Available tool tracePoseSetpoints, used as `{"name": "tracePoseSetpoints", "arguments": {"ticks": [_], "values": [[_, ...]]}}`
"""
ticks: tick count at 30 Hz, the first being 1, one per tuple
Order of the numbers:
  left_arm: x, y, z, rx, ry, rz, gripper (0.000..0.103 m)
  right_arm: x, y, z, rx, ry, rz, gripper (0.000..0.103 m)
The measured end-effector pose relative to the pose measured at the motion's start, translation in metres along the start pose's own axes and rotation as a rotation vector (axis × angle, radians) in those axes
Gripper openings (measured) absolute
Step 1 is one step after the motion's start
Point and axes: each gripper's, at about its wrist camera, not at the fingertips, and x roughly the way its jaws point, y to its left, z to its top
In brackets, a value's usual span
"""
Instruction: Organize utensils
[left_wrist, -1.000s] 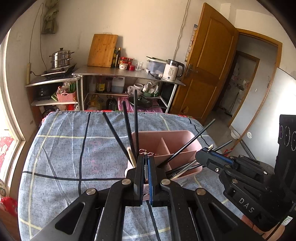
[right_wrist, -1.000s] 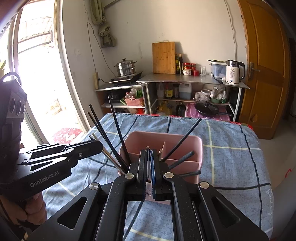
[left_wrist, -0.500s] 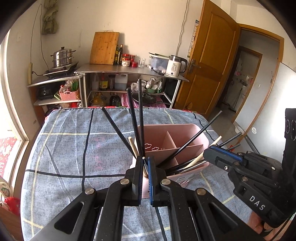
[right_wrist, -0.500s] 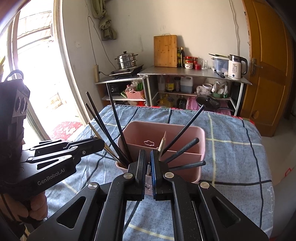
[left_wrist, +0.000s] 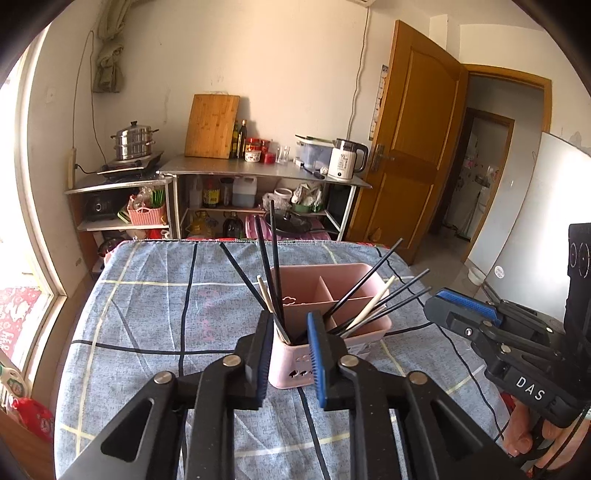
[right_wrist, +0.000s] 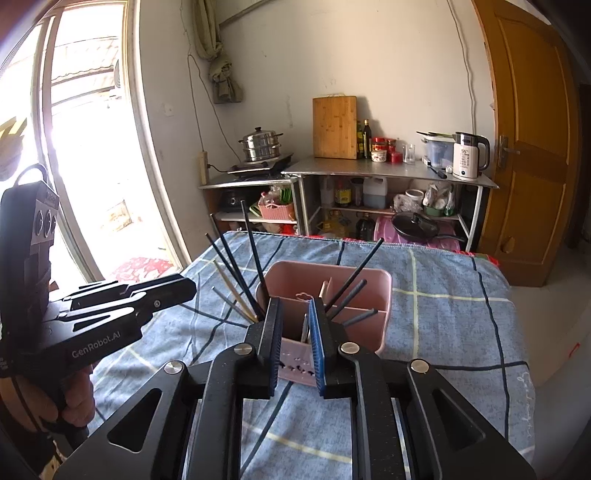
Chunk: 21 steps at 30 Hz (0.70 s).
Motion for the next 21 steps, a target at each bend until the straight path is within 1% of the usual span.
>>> {"name": "tracePoseSetpoints", "arguments": {"ticks": [4, 10, 12, 14, 21], "values": [[-0.017, -0.006, -0.015, 0.003, -0.015, 0.002, 0.021, -0.016, 0.001, -0.015, 0.001, -0.011, -0.004, 0.019], [-0.035, -0.021, -0.048, 0.018, -0.019, 0.01, 0.022, -0.038, 0.0, -0.044, 0.024, -0.017, -0.013, 0.021], [-0.04, -0.025, -0.058, 0.022, -0.022, 0.009, 0.022, -0.043, 0.001, -0.053, 0.029, -0.018, -0.013, 0.026], [-0.043, -0.029, -0.07, 0.021, -0.018, 0.008, 0.022, -0.048, 0.001, -0.061, 0.035, -0.02, -0.018, 0.027], [-0.053, -0.039, -0.1, 0.041, -0.017, 0.022, 0.022, -0.065, 0.003, -0.089, 0.041, -0.018, -0.025, 0.027]]}}
